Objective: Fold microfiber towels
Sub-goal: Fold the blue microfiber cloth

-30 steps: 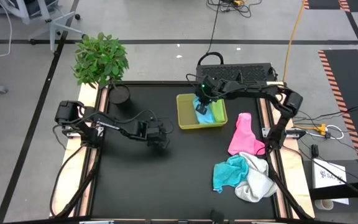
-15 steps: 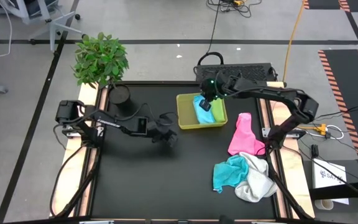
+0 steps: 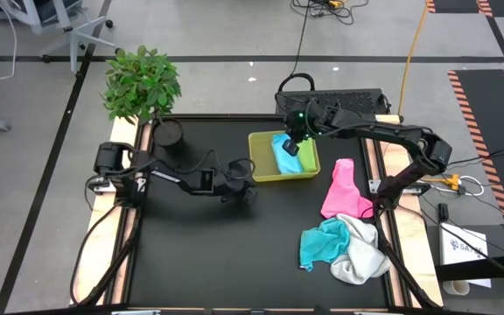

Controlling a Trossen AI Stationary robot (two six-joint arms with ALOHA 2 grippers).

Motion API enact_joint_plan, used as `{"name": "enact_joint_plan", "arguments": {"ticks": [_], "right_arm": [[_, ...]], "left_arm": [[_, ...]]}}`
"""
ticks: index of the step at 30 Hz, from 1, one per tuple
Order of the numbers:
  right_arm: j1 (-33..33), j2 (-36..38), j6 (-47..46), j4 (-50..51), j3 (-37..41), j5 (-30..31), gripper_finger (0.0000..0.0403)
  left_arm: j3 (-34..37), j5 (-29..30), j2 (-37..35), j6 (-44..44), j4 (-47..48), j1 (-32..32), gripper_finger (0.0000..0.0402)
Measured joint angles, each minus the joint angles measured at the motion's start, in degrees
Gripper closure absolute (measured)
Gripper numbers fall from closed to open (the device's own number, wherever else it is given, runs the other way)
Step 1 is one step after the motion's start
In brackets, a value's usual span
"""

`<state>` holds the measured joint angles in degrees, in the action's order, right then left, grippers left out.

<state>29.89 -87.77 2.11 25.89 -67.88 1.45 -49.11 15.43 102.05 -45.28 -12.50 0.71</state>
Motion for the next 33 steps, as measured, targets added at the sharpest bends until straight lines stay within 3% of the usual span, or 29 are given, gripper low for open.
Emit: {"name": "enact_joint_plan", "arguments": {"ticks": [10, 20, 24, 29, 33], "right_arm": [[0.0, 0.0, -1.9, 7.5, 0.0, -0.1, 0.0403], [-1.3, 3.5, -3.5, 16.2, 0.0, -0.2, 0.0403], [-4.7, 9.8, -8.5, 20.4, 0.0, -0.7, 0.0403], [-12.2, 17.5, -17.6, 27.2, 0.0, -1.5, 0.0403], [-19.2, 19.4, -23.2, 31.7, 0.0, -1.4, 0.0403]], "left_arm": [[-0.1, 4.1, -0.1, 2.6, -1.1, 2.9, 0.0366], [0.0, 2.3, -1.4, 5.6, -0.8, 5.5, 0.0366], [0.0, 1.4, -5.1, 6.5, -0.7, 2.7, 0.0366], [-0.1, 7.4, -9.7, 6.6, 2.8, -1.9, 0.0366], [-0.1, 9.8, -10.5, 5.1, 8.6, -4.9, 0.0366]]}}
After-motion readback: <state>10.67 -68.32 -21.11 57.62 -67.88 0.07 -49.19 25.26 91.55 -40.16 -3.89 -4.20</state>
